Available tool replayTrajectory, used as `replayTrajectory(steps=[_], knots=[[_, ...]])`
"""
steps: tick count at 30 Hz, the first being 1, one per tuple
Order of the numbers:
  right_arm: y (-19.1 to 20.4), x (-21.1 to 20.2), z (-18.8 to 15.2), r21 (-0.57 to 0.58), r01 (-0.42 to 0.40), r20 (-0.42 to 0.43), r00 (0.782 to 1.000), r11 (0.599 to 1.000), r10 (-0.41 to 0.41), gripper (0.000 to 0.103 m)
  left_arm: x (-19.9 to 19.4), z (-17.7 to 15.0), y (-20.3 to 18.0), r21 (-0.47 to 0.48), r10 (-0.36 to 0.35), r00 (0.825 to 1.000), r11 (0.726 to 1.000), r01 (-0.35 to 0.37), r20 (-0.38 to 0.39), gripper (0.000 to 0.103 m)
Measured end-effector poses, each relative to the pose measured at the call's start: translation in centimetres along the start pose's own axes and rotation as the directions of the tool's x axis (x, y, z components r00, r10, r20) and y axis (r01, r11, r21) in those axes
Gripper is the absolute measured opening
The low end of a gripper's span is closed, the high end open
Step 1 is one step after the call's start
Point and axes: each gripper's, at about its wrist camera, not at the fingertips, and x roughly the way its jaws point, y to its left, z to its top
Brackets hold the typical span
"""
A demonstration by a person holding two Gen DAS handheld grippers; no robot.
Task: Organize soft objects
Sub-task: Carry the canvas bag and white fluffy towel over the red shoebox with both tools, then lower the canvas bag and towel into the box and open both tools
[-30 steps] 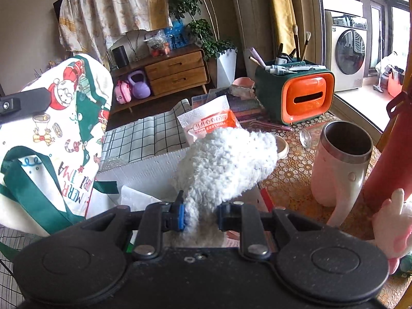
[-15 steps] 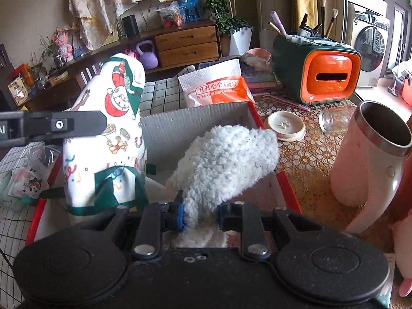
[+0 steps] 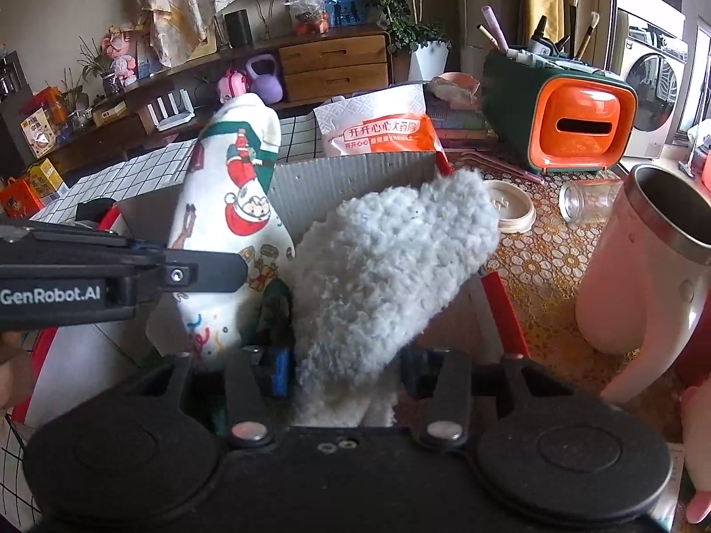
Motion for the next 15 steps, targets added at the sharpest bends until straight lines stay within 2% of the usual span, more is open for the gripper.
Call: replayTrajectory(steps=[4,10,13,15], knots=[[-0.2,-1.2,-0.5,-0.041,0.011,0.015,1.000,0.999,-0.010,0.070,0.4,0.0,-0.2,-0.011,-0.015,1.000,1.000,0.015,-0.011,0.009],[-0.6,-2.0,-1.0,-0.048,0.005,0.010,1.000,0.999,-0.004,0.075,0.1,-0.1,0.0,-0.029,-0.013,1.000,1.000,0.012,-0.022,0.013],[-0.6,-2.5,-1.2,-0.057,0.005,0.015,1.000,0.998,-0.004,0.077,-0.2,-0.2,0.0,-0.029,-0.014,1.000,1.000,0.013,-0.025,0.029],[-0.6,-2.9,-1.4,-0.055,0.006,0.020,1.000,0.998,-0.005,0.079,-0.5,-0.3,-0.1,-0.025,-0.012,1.000,1.000,0.011,-0.027,0.050]])
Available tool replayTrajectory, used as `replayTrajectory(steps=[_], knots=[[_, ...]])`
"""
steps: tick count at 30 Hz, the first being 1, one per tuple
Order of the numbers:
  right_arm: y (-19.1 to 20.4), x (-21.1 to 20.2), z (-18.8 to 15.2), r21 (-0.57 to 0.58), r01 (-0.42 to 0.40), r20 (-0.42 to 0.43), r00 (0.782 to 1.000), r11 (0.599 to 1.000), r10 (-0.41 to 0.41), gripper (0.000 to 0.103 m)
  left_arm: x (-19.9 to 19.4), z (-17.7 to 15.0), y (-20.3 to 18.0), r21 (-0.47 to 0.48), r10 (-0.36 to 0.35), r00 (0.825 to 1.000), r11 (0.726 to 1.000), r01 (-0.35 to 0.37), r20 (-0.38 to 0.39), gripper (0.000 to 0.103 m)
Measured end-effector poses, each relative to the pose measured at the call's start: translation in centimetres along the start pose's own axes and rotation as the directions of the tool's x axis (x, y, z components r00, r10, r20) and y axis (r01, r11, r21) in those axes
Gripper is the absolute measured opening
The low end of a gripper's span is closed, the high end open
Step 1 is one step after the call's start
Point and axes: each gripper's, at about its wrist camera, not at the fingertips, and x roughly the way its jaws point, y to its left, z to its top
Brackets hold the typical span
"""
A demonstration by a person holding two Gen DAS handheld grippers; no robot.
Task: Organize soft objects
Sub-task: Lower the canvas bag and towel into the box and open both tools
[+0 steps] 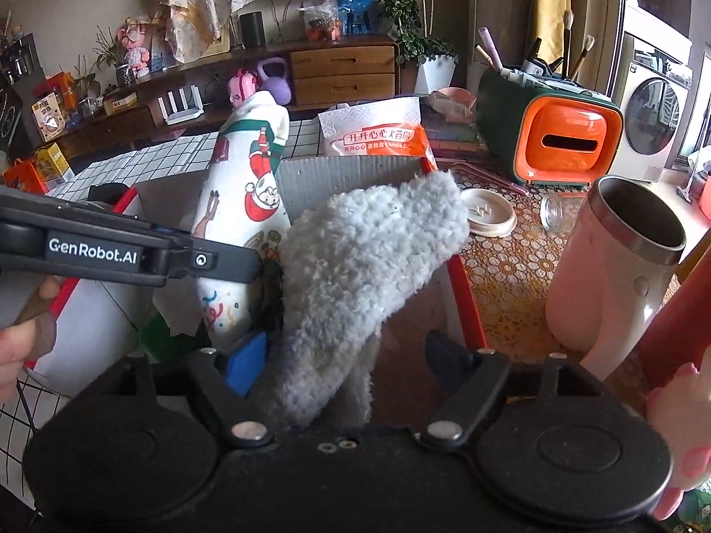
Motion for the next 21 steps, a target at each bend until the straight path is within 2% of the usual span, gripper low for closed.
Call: replayTrajectory(steps=[2,12,19,21], knots=[[-0.1,-0.4,-0.1,0.004,0.000,0.006,1.000,1.000,0.000,0.080,-0.5,-0.3,-0.1,0.008,0.005,1.000,1.000,-0.006,0.011,0.060],[1.0,-3.6,0.0,0.000,-0.015,0.053,0.998,1.000,0.015,0.089,-4.4,-1.1,-0.3,0.041,0.019,0.999,0.999,-0.021,0.050,0.063],[3.0,-6.1,0.2,0.009,-0.049,0.093,0.995,0.999,0.048,0.098,-8.7,-2.3,-0.3,0.055,0.036,0.996,0.998,-0.040,0.081,0.064],[3.9,-6.9,0.2,0.005,-0.054,0.104,0.993,0.999,0.054,0.100,-10.1,-2.7,-0.2,0.055,0.039,0.995,0.998,-0.044,0.093,0.073]])
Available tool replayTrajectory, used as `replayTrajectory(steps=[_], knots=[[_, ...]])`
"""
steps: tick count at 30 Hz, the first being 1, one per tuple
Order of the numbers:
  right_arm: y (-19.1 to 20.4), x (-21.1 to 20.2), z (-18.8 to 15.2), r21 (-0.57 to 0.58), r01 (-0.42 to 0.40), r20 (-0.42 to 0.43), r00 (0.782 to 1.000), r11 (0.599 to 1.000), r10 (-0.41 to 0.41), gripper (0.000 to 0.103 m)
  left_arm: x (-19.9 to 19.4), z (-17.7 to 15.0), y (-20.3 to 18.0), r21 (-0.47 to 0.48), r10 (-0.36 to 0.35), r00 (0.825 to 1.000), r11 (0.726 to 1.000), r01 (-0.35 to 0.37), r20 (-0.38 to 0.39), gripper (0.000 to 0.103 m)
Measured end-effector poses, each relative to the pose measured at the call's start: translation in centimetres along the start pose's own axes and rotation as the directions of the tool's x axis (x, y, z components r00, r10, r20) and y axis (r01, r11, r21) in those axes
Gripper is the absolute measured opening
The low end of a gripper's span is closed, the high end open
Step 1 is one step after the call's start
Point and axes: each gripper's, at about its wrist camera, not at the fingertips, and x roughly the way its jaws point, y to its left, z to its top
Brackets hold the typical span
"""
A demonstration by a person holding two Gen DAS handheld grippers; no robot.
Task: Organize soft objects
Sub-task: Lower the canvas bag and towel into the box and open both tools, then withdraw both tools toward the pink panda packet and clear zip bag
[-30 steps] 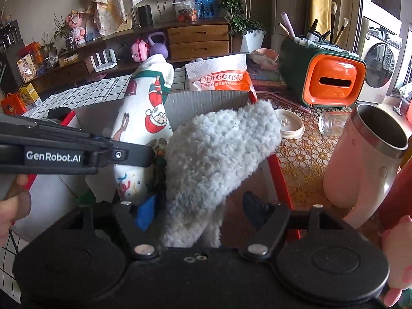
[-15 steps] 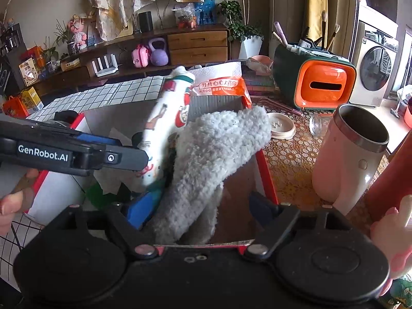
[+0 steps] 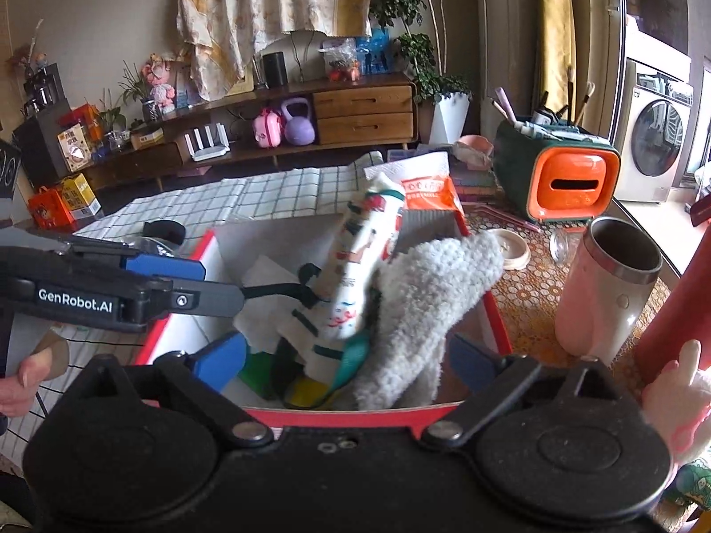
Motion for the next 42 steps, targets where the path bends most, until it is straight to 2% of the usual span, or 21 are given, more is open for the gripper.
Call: replayTrajectory(steps=[2,10,17,20,26,29,31,36,42], knots=[[0.9,-0.7,0.2,-0.003,-0.005,0.012,1.000,1.000,0.005,0.100,-1.6,-0.3,0.3,-0.003,0.009,1.000,1.000,-0.009,0.017,0.078],[4.6,-2.4,0.7,-0.008,-0.063,0.032,0.997,0.998,0.063,0.101,-7.1,-1.9,1.9,-0.020,0.045,0.998,0.999,-0.044,0.046,0.084],[8.4,-2.6,1.2,-0.032,-0.107,0.029,0.994,0.994,0.108,0.101,-11.2,-3.6,4.8,-0.073,0.094,0.993,0.993,-0.089,0.068,0.094],[9.9,-2.3,1.4,-0.047,-0.121,0.019,0.992,0.992,0.122,0.101,-12.6,-4.4,6.1,-0.093,0.126,0.989,0.989,-0.119,0.078,0.102],[13.1,-1.3,2.1,-0.080,-0.144,0.005,0.989,0.986,0.145,0.101,-14.7,-6.6,9.4,-0.176,0.207,0.970,0.967,-0.183,0.128,0.102],[14.3,-0.3,2.5,-0.093,-0.153,-0.006,0.988,0.984,0.153,0.101,-15.1,-7.8,10.8,-0.232,0.244,0.960,0.950,-0.208,0.140,0.103],[15.1,0.4,2.8,-0.098,-0.158,-0.014,0.987,0.983,0.158,0.101,-15.0,-8.5,11.4,-0.251,0.250,0.960,0.944,-0.213,0.127,0.103],[16.8,2.4,3.4,-0.107,-0.173,-0.036,0.985,0.979,0.170,0.101,-14.2,-10.0,11.5,-0.228,0.312,0.941,0.933,-0.278,0.130,0.103],[18.3,4.8,3.9,-0.122,-0.182,-0.068,0.982,0.976,0.175,0.100,-12.4,-11.5,11.9,-0.228,0.323,0.938,0.930,-0.289,0.126,0.103]])
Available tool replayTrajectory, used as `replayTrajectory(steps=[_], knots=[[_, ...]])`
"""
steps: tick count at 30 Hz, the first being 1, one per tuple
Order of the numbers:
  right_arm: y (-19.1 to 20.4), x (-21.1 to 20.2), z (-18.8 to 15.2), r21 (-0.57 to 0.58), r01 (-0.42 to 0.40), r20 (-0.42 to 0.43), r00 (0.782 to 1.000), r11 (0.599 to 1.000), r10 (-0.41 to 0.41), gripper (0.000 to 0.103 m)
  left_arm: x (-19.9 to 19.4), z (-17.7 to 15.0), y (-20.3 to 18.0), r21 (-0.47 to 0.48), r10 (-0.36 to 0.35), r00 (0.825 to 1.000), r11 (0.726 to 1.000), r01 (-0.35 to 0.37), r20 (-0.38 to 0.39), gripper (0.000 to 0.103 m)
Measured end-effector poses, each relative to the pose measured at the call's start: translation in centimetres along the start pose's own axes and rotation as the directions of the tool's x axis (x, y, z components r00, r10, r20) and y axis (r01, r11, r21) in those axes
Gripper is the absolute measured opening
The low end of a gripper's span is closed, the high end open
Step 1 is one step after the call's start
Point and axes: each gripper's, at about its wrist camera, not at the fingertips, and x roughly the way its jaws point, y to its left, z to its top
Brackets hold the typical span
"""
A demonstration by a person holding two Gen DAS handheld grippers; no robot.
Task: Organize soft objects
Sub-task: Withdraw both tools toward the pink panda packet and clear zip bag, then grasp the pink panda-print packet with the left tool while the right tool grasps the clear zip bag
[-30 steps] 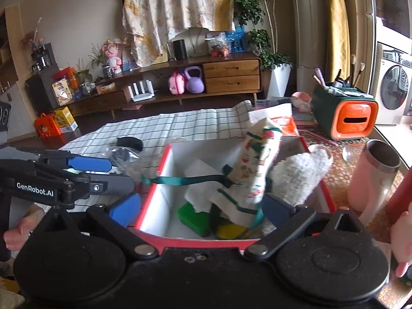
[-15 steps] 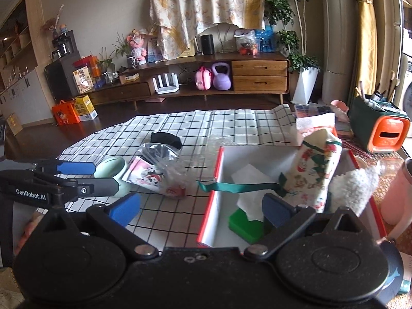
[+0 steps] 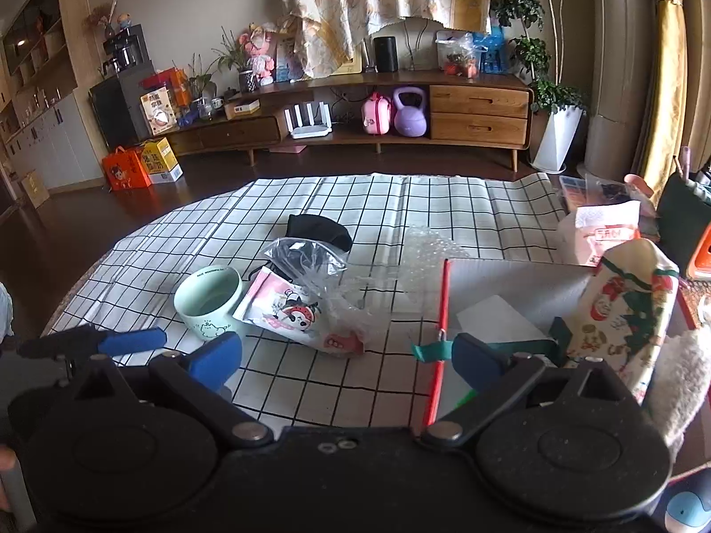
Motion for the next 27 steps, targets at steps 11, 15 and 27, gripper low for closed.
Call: replayTrajectory(steps=[11,15,27], knots=[[0.1,5.6,1.0,-0.019,-0.006,-0.071,0.997,1.000,0.004,0.093,4.1,-1.5,1.3,-0.101,0.069,0.997,0.992,-0.071,-0.021,0.103],[0.2,7.7,1.5,-0.021,-0.012,-0.098,0.995,1.000,0.009,0.089,5.6,-1.3,1.7,-0.141,0.089,0.996,0.986,-0.092,-0.029,0.102],[0.1,14.1,3.2,-0.044,-0.054,-0.207,0.977,0.998,0.044,0.071,9.4,-0.5,1.9,-0.232,0.082,0.995,0.968,-0.091,-0.051,0.090]])
